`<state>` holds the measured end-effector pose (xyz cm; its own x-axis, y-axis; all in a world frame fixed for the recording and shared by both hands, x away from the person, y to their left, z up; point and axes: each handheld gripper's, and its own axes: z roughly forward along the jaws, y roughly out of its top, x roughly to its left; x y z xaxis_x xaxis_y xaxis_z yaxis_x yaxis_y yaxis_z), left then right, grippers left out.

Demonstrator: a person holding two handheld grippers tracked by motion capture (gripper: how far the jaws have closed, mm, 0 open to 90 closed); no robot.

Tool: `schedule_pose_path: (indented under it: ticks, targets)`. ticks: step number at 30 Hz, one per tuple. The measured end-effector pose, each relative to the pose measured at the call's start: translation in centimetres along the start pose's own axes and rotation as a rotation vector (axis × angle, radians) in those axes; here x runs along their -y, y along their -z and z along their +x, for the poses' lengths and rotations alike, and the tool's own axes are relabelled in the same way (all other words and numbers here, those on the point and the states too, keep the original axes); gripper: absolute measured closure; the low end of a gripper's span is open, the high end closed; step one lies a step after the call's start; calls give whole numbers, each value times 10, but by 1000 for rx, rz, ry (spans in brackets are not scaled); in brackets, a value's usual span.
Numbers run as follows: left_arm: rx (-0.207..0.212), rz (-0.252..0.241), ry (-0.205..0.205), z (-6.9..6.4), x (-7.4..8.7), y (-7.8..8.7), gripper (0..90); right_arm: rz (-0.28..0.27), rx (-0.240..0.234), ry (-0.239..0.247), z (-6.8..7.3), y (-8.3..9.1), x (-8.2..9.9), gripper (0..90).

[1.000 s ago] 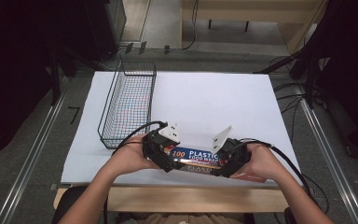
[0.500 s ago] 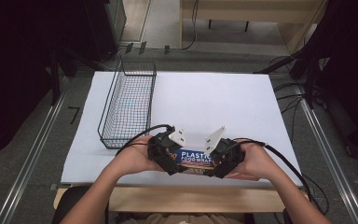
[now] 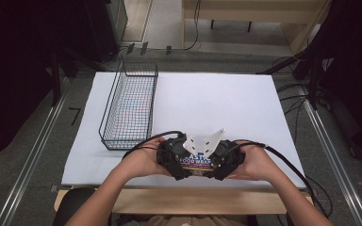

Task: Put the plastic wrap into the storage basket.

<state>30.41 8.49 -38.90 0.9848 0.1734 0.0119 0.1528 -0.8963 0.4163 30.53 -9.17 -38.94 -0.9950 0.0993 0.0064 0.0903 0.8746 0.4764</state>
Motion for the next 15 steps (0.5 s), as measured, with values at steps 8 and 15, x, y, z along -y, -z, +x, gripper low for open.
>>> schedule_pose_path:
  ticks: [8, 15]
  targets:
    - [42, 25, -13, -1, 2, -3, 357, 16, 2, 43, 1, -4, 1, 412]
    - [60, 25, -34, -2, 2, 0, 388, 5, -30, 58, 1, -4, 5, 408]
